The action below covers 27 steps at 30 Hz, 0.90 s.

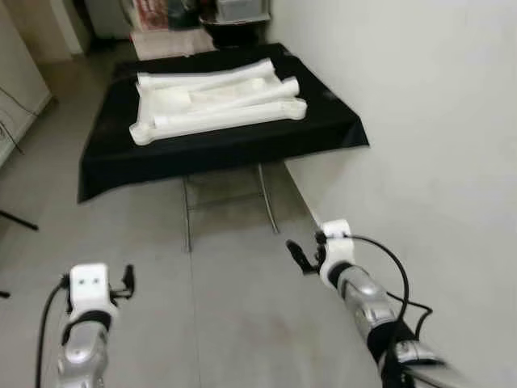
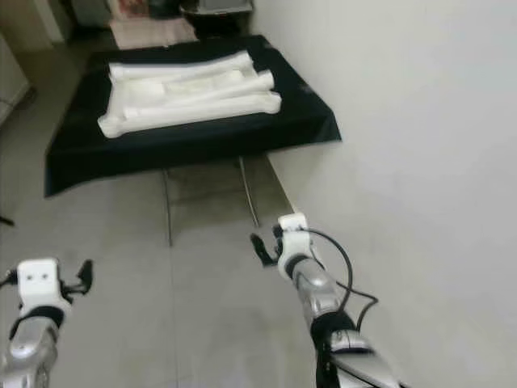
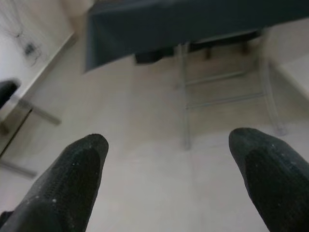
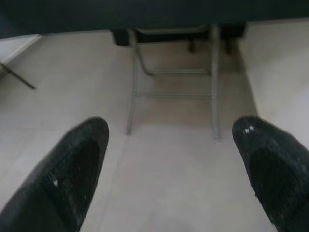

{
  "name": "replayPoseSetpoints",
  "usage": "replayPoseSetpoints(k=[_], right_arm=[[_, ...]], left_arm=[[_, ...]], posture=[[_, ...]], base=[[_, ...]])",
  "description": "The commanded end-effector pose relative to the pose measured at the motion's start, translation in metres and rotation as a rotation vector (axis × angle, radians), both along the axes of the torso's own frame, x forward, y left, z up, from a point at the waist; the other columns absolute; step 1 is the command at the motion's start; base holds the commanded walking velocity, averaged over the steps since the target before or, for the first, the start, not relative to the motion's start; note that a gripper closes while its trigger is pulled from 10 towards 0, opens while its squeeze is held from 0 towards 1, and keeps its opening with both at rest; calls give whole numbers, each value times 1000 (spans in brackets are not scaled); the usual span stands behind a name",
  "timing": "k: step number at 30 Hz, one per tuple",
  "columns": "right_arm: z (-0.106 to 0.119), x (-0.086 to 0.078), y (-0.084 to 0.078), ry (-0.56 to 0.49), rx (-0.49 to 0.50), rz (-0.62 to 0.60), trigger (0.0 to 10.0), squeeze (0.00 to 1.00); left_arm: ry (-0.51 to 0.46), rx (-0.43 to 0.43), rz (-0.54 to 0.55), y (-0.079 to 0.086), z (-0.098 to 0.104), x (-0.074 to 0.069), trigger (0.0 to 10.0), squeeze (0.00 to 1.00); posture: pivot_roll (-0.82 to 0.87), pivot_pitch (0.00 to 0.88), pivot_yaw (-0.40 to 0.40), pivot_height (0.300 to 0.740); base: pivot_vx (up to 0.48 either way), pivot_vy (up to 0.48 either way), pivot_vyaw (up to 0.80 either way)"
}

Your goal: Building children table

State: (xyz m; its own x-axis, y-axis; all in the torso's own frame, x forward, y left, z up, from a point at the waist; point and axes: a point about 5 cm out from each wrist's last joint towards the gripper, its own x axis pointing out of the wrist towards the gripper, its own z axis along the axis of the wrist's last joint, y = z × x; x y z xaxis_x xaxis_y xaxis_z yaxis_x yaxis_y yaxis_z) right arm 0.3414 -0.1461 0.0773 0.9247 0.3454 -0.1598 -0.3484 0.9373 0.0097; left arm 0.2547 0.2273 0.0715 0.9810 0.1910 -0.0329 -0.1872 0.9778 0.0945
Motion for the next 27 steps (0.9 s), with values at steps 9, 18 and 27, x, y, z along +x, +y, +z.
replayPoseSetpoints(k=[9, 18, 27], right_arm=[[22, -24, 29, -182, -44, 183, 10000, 0], [44, -18, 20, -245, -10, 60, 10000, 0], [43, -17, 17, -203, 30, 59, 10000, 0]], left_arm=[[-24, -202, -147, -56, 8, -36, 10000, 0], [-105, -127, -126, -47, 45, -16, 10000, 0], [-126, -166, -119, -54, 50, -8, 10000, 0]], posture=[[17, 0, 59, 740], [3, 0, 64, 740], [4, 0, 43, 740]], base=[[0, 0, 0], [0, 0, 51], [332, 0, 444]])
